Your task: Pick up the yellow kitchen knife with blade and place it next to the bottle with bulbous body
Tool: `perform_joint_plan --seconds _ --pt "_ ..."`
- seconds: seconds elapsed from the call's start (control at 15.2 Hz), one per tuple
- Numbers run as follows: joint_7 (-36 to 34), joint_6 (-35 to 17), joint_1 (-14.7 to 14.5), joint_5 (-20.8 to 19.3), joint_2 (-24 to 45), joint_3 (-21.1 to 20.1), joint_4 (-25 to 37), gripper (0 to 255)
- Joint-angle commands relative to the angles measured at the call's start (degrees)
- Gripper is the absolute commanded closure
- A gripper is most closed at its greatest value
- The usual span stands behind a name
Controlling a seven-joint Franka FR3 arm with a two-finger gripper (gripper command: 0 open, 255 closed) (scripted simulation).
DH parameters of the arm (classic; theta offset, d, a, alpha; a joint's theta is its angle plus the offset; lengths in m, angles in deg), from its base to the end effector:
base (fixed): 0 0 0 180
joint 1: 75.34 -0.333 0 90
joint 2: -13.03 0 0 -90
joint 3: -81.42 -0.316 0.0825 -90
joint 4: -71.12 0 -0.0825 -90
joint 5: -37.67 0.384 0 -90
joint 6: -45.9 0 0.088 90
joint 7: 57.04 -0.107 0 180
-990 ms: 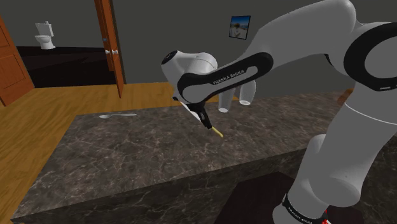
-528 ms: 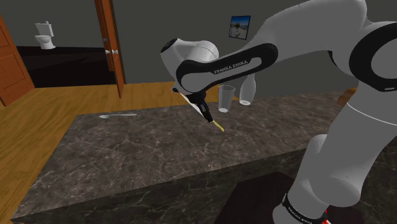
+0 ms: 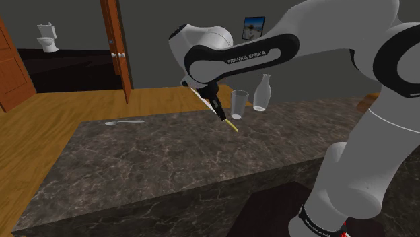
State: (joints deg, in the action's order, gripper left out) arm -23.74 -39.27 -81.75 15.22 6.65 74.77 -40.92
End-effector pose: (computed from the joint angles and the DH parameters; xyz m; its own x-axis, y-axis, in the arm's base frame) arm 0.4831 0.0693 0.5095 0.6019 0.6259 -0.4960 0.7637 -0.6328 0.1282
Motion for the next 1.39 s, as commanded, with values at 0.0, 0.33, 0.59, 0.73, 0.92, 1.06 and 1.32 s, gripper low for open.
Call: perform_joint_plan --seconds 0.0,0.33,0.59,0.73,0.92,1.06,1.32 --pt "0.6 1.4 0.0 0.0 -0.2 0.0 1.3 255" --pt "1.9 4.9 0.0 -0.1 -0.3 -0.2 4.9 255" --pt "2.9 7.8 -0.1 -0.3 -0.1 -0.3 8.1 255" --pt "3.4 9.2 -0.1 -0.4 0.1 -0.3 9.8 255" --pt "4.2 11.4 -0.1 -0.7 0.4 -0.5 12.5 255" --pt "4.7 12.8 -0.2 -0.9 0.7 -0.5 14.3 255" --pt "5.8 15.8 -0.2 -1.3 1.5 -0.7 18.3 255"
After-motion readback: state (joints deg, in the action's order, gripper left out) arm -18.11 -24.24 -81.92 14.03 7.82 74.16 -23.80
